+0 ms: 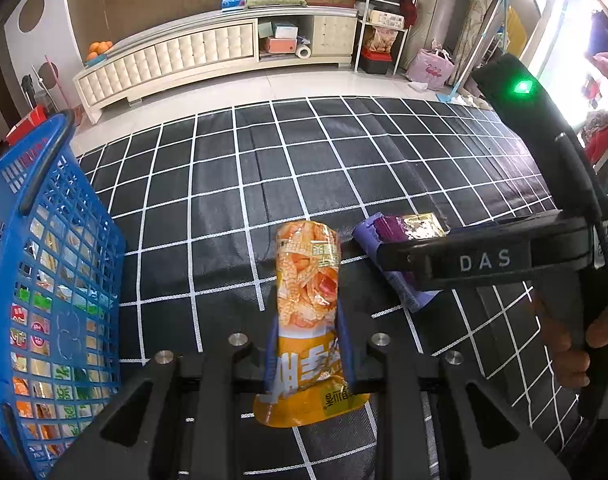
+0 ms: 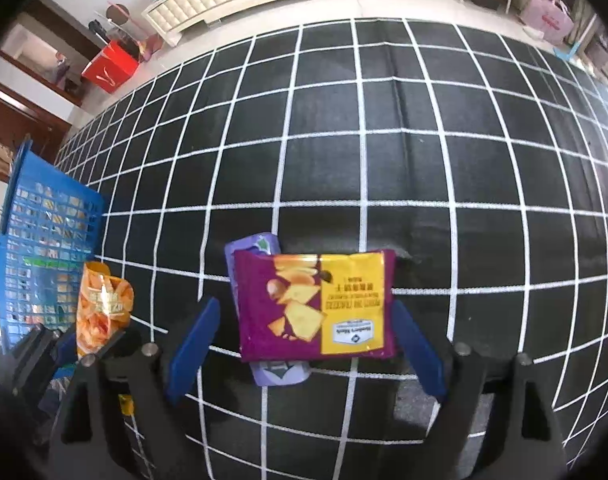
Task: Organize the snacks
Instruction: 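Carry the orange pouch with the left tool while the right tool carries the chip bag over the basket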
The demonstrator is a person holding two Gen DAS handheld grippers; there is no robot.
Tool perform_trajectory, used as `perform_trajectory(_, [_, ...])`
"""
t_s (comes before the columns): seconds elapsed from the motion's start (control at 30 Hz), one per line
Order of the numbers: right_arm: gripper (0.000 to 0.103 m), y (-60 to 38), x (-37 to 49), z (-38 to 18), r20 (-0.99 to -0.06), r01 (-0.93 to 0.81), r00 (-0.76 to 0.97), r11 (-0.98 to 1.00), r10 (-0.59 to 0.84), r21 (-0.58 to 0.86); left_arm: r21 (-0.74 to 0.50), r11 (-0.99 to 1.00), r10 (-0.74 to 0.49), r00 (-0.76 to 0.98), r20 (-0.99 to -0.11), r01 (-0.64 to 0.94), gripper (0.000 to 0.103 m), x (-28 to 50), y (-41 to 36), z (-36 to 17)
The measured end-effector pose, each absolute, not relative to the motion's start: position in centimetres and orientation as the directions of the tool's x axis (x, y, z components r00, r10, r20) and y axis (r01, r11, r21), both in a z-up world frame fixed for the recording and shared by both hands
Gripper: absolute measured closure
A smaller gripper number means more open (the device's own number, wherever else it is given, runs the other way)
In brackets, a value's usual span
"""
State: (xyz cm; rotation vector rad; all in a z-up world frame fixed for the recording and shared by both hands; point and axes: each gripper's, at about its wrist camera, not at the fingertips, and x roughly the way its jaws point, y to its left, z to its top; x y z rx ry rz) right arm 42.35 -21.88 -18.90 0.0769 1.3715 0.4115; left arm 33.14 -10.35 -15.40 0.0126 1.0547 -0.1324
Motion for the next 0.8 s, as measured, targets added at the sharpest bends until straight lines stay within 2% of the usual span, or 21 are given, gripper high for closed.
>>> perform_trajectory(0.1, [0.028,-21.4,42.0,-18.8,-0.932,-0.230,0.165,0.931,0.323,0.283,-0.058,0.992,-0.108,0.489,-0.865,0.116,0.080,32.9,-10.2,-15.3])
perform_trajectory(0.43, [0.031,-22.4,39.7,-17.6,-0.918,-0.230,0.186,0.924,0.350,0.306,-0.076,0.989,-0.132,0.506,-0.852,0.128,0.080,31.7,-9.6,-14.2])
perform_trajectory(0.53, [0.031,-21.9,38.5,-15.3,-0.911,-0.252,0.220,0.923,0.348,0.291,-0.108,0.985,-0.161,0.515,-0.842,0.133,0.080,30.9,-9.3,-12.9])
perform_trajectory(0.8, [0.031,-20.4,34.1,-7.9,-0.874,-0.316,0.319,0.910,0.367,0.267,-0.083,0.986,-0.153,0.587,-0.795,0.145,0.080,27.4,-7.6,-7.9])
